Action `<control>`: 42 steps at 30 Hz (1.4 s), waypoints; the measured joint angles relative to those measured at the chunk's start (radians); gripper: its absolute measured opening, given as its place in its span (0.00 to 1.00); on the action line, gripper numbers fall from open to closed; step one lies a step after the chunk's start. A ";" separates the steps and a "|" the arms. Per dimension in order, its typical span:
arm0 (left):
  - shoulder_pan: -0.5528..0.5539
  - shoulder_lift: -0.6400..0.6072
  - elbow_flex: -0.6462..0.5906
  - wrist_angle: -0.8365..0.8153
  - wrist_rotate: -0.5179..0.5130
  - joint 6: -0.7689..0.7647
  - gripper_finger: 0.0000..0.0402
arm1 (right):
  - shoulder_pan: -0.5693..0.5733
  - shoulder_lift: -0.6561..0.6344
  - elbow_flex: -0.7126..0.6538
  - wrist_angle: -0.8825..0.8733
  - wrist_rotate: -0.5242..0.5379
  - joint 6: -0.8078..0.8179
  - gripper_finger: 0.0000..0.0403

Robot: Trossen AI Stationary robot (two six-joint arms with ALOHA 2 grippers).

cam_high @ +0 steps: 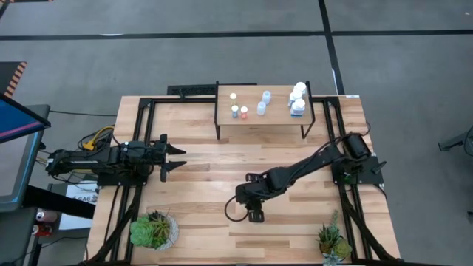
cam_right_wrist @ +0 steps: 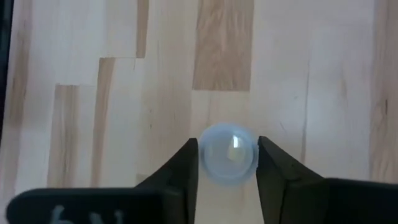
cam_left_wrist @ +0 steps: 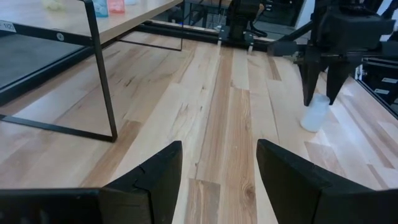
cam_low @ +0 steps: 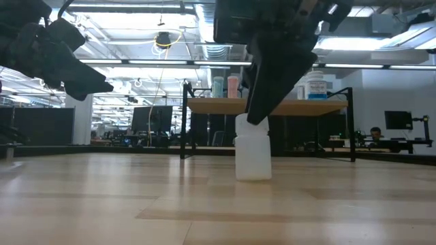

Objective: Pick and place medicine bottles onto shelf by color
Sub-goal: Put the transparent pill bottle on the shelf

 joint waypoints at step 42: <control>0.000 0.000 0.000 0.000 0.001 0.000 0.49 | -0.743 -0.474 0.000 -0.375 0.113 -0.049 0.30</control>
